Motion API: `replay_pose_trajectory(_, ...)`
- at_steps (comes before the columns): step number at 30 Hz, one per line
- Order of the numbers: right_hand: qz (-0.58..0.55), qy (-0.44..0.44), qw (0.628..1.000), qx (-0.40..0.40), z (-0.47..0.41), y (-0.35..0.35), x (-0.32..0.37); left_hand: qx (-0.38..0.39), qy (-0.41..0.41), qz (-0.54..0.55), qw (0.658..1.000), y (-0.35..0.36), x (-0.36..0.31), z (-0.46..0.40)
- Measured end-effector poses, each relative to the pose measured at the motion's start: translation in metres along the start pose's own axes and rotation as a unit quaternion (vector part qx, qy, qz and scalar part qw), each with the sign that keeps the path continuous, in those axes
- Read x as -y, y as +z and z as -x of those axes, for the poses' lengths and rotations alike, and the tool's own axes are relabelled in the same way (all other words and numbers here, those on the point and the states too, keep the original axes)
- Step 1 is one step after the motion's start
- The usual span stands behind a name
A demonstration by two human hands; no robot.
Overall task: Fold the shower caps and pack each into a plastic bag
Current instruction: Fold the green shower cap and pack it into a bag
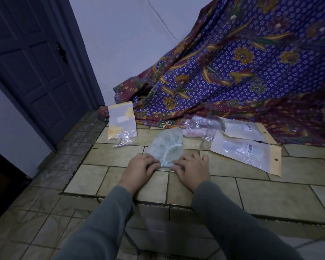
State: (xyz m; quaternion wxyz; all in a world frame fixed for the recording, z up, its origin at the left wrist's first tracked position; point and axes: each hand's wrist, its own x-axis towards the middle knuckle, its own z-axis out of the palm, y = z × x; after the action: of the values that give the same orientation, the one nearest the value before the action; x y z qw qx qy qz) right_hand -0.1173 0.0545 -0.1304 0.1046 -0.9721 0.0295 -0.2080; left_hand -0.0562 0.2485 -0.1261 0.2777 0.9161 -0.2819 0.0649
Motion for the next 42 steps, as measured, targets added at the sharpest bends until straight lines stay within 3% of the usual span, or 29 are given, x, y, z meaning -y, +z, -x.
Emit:
replay_pose_trajectory(6, -0.007, 0.002, 0.997, 0.078, -0.001, -0.009, -0.008, 0.005, -0.015, 0.042, 0.999, -0.002, 0.008, 0.002)
replay_pose_trajectory(12, -0.031, -0.008, 0.998, 0.053, 0.005, -0.008, -0.008, -0.035, -0.018, 0.067, 0.997, 0.002, 0.006, 0.008)
replay_pose_trajectory(19, -0.054, -0.008, 0.996, 0.065, 0.012, -0.011, -0.010, -0.015, -0.028, 0.066, 0.997, -0.003, 0.003, 0.013)
replay_pose_trajectory(31, -0.115, 0.113, 0.981, 0.103, -0.008, -0.006, -0.009, 0.013, -0.127, 0.054, 0.990, -0.007, -0.012, -0.006)
replay_pose_trajectory(35, -0.148, 0.150, 0.970, 0.122, -0.017, -0.008, -0.009, 0.029, -0.117, 0.007, 0.993, -0.007, -0.008, -0.013)
replay_pose_trajectory(39, -0.106, 0.139, 0.981, 0.088, -0.020, -0.007, -0.004, 0.023, -0.093, -0.074, 0.993, -0.006, -0.010, -0.017)
replay_pose_trajectory(42, -0.063, 0.113, 0.991, 0.034, -0.017, -0.007, 0.000, -0.025, -0.090, -0.056, 0.994, -0.005, -0.010, -0.016)
